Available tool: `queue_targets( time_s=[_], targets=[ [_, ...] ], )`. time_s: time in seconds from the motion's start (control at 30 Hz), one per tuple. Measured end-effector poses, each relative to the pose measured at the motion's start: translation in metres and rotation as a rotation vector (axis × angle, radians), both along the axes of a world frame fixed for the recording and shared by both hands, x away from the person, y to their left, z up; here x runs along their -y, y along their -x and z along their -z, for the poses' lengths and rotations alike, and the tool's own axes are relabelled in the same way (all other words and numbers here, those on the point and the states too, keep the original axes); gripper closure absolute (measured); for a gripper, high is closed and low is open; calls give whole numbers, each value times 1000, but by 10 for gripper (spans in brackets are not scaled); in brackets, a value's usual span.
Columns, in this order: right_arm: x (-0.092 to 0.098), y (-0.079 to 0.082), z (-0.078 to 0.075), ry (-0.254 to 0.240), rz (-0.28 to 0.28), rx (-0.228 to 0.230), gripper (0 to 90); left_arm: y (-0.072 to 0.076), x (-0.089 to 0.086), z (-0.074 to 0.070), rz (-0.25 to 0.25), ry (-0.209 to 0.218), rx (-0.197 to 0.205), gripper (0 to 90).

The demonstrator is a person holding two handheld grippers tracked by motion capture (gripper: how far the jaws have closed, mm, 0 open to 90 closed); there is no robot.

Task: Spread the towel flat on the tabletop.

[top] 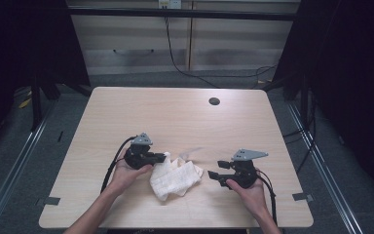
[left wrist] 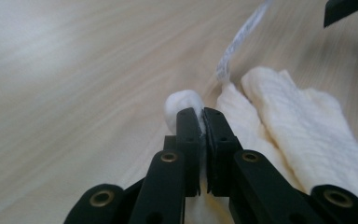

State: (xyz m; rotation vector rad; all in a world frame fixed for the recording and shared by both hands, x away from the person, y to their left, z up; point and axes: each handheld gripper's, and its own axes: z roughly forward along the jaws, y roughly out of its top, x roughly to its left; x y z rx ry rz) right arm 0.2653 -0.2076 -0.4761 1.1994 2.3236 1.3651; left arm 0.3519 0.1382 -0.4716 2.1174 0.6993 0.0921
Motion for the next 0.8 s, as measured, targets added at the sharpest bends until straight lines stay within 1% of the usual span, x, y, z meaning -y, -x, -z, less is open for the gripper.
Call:
queue_targets(
  time_s=[0.03, 0.07, 0.1, 0.17, 0.23, 0.33, 0.37, 0.43, 0.5, 0.53, 0.63, 0.73, 0.8],
  targets=[
    [0, 0, 0, 0, 0, 0, 390, 0, 0, 0, 0, 0, 0, 859],
    [0, -1, 0, 1, 5, 1, 389, 0, -1, -4, -7, 24, 2, 859],
    [1, -2, -1, 3, 8, 3, 388, -1, -2, -7, -14, 37, 8, 860],
    [2, -5, -2, 2, 19, 10, 387, 0, -2, -14, -18, 56, 28, 861],
    [3, -7, -3, -7, 25, 14, 385, 3, -2, -24, -15, 78, 50, 861],
    [2, -8, -3, -7, 25, 11, 384, 6, 1, -45, -9, 122, 94, 861],
    [2, -8, -3, -7, 24, 9, 384, 7, 4, -55, -2, 129, 118, 862],
    [2, -8, -4, -7, 20, 12, 382, 9, 7, -69, 4, 143, 144, 862],
    [3, -8, -5, -10, 23, 16, 379, 12, 11, -87, 15, 162, 184, 862],
    [3, -8, -5, -13, 24, 19, 376, 13, 12, -93, 19, 166, 197, 862],
    [6, -7, -7, -24, 40, 21, 365, 18, 16, -113, 27, 206, 240, 862],
    [7, -7, -8, -28, 46, 23, 363, 29, 19, -131, 53, 247, 287, 862],
    [8, -6, -8, -30, 47, 25, 363, 36, 17, -138, 69, 257, 309, 862]
  ],
)
